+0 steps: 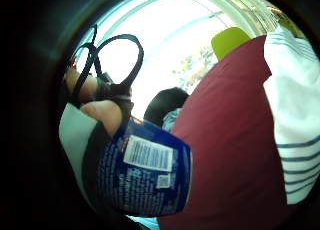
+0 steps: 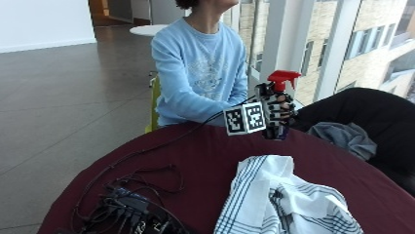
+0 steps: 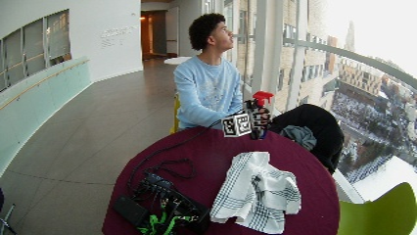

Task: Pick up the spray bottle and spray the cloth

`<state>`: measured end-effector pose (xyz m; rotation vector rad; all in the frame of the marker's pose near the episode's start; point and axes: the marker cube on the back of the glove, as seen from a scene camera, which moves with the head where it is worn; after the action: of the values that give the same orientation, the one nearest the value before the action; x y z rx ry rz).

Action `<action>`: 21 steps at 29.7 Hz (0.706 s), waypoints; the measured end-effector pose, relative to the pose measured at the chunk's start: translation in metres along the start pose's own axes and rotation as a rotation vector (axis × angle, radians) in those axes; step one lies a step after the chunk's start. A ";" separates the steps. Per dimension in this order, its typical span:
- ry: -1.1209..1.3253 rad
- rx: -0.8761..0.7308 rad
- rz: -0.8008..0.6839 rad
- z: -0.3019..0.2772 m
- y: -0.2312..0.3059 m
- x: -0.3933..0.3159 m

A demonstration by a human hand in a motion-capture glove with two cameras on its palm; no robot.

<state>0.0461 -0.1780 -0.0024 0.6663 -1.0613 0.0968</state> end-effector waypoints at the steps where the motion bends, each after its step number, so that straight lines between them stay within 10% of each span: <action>1: 0.000 0.002 0.000 0.002 0.001 0.003; 21: 0.031 0.009 0.045 0.013 0.009 0.033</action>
<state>0.0491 -0.1863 0.0334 0.6471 -1.0469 0.1501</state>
